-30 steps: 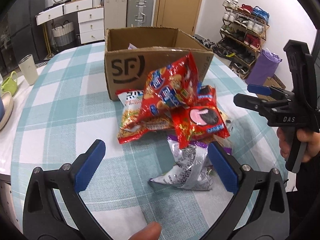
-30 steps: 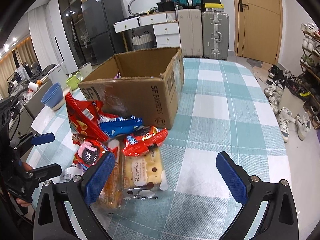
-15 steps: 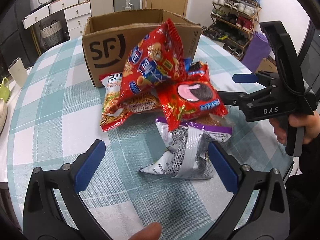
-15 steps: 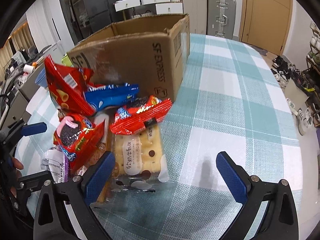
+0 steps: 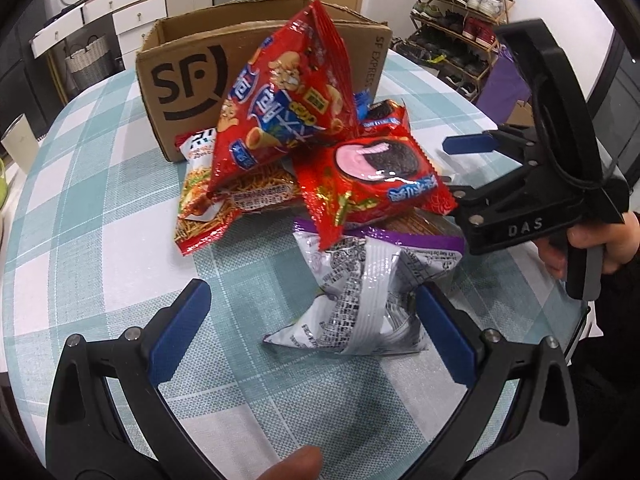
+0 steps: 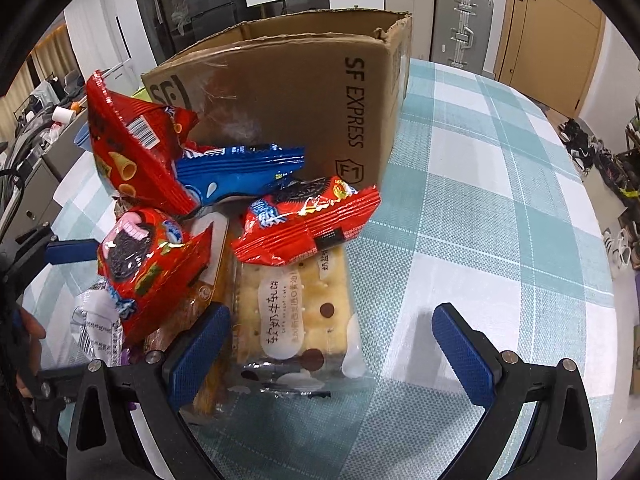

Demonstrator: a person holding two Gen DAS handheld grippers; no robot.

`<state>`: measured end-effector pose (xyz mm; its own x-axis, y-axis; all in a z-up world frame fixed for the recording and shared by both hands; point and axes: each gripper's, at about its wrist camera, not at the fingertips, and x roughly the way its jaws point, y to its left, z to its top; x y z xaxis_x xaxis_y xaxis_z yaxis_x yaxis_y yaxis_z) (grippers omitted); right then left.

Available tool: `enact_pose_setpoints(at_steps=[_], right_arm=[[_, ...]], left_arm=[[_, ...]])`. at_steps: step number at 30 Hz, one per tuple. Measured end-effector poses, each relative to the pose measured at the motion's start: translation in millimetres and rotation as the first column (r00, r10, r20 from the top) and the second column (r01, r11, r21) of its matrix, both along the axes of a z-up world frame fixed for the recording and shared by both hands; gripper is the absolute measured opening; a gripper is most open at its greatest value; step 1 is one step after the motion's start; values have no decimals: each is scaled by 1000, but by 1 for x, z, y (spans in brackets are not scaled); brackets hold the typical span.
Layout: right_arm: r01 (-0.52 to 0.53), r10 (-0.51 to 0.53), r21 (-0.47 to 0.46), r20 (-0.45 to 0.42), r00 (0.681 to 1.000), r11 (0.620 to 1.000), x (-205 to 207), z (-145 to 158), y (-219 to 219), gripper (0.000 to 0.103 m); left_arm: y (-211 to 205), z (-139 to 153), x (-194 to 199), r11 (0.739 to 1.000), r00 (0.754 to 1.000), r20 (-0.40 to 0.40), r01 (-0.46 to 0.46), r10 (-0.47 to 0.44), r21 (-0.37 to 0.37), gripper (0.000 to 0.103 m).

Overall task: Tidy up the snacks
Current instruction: 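Grasp the silver bag with purple strip with the left tool while the right tool grasps the cracker pack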

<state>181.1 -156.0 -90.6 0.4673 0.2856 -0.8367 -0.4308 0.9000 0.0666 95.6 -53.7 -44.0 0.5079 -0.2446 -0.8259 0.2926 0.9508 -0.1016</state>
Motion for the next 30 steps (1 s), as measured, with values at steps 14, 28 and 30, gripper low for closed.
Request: enact_pose_setpoints(at_steps=[14, 28, 30], right_arm=[[-3, 3, -59, 10, 1000, 998, 6, -5, -8, 102], [-94, 96, -38, 49, 994, 995, -8, 1, -3, 66], [-96, 97, -31, 53, 994, 995, -10, 1, -6, 62]], left_arm=[[-5, -13, 10, 999, 999, -30, 25, -26, -30, 102], [-15, -17, 9, 996, 996, -54, 75, -77, -46, 83], [-18, -17, 7, 994, 994, -44, 98, -100, -53, 76]])
